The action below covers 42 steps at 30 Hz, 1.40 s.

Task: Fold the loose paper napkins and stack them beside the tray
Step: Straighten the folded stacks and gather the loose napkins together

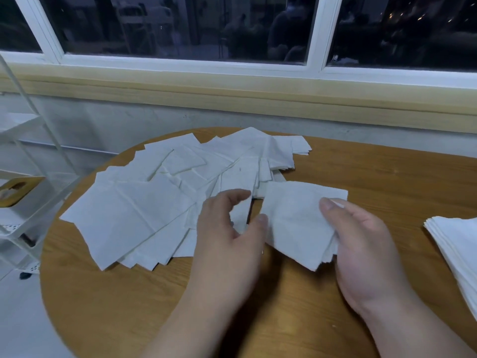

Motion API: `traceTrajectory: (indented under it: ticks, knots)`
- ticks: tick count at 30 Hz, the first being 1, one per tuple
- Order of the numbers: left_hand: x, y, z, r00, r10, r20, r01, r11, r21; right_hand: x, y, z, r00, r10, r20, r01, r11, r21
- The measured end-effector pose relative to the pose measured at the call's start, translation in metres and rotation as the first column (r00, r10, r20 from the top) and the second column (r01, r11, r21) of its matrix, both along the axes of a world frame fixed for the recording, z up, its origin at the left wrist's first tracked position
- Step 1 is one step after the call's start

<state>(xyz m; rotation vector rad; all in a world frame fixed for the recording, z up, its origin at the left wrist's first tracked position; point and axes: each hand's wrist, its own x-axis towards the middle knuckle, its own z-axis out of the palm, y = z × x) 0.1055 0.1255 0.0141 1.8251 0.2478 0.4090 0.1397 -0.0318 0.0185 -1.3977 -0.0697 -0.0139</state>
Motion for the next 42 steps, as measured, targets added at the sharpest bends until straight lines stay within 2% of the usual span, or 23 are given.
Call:
traceTrajectory:
  ticks: [2, 4, 7, 9, 13, 17, 23, 26, 29, 33, 35, 39, 42]
  knots:
    - [0.001, 0.006, -0.003, 0.986, -0.092, -0.135, 0.069, 0.984, -0.165, -0.001, -0.001, 0.002, 0.998, 0.064, -0.018, -0.063, 0.997, 0.032]
    - [0.0, 0.011, -0.006, 0.969, -0.193, -0.153, 0.132, 0.932, -0.338, -0.002, -0.002, 0.004, 0.989, 0.139, -0.039, -0.136, 0.988, 0.076]
    - [-0.004, 0.019, -0.008, 0.943, -0.298, -0.145, 0.199, 0.859, -0.472, -0.001, -0.004, 0.004, 0.975, 0.207, -0.086, -0.192, 0.97, 0.152]
    - [-0.006, 0.025, -0.009, 0.927, -0.34, -0.158, 0.221, 0.835, -0.503, 0.0, -0.006, 0.005, 0.963, 0.243, -0.119, -0.226, 0.964, 0.142]
    - [-0.01, 0.037, -0.007, 0.95, -0.273, -0.152, 0.197, 0.902, -0.384, -0.001, -0.006, 0.005, 0.947, 0.264, -0.18, -0.266, 0.964, 0.018]
    - [-0.017, 0.047, -0.005, 0.959, -0.256, -0.123, 0.209, 0.93, -0.302, -0.002, 0.002, 0.003, 0.965, 0.225, -0.133, -0.242, 0.962, -0.128]
    - [-0.027, 0.062, 0.001, 0.963, -0.217, -0.161, 0.214, 0.976, -0.036, -0.009, 0.018, -0.008, 0.974, 0.197, -0.108, -0.225, 0.862, -0.455]
    - [-0.029, 0.071, 0.002, 0.954, -0.226, -0.195, 0.248, 0.964, 0.093, -0.013, 0.021, -0.007, 0.979, 0.183, -0.095, -0.206, 0.846, -0.491]
    - [-0.032, 0.081, -0.001, 0.935, -0.274, -0.225, 0.31, 0.94, 0.141, -0.015, 0.023, -0.004, 0.971, 0.21, -0.116, -0.24, 0.845, -0.478]
    - [-0.034, 0.095, -0.003, 0.885, -0.388, -0.256, 0.432, 0.891, 0.142, -0.015, 0.024, -0.01, 0.963, 0.234, -0.135, -0.268, 0.768, -0.581]
    - [-0.036, 0.101, -0.002, 0.863, -0.435, -0.257, 0.481, 0.863, 0.157, -0.015, 0.026, -0.011, 0.963, 0.237, -0.13, -0.268, 0.772, -0.576]
    - [-0.039, 0.111, -0.004, 0.845, -0.464, -0.267, 0.513, 0.844, 0.156, -0.019, 0.033, -0.012, 0.955, 0.262, -0.138, -0.292, 0.747, -0.598]
    - [-0.039, 0.117, -0.01, 0.856, -0.418, -0.305, 0.473, 0.871, 0.134, -0.014, 0.041, -0.006, 0.983, 0.177, -0.052, -0.166, 0.727, -0.667]
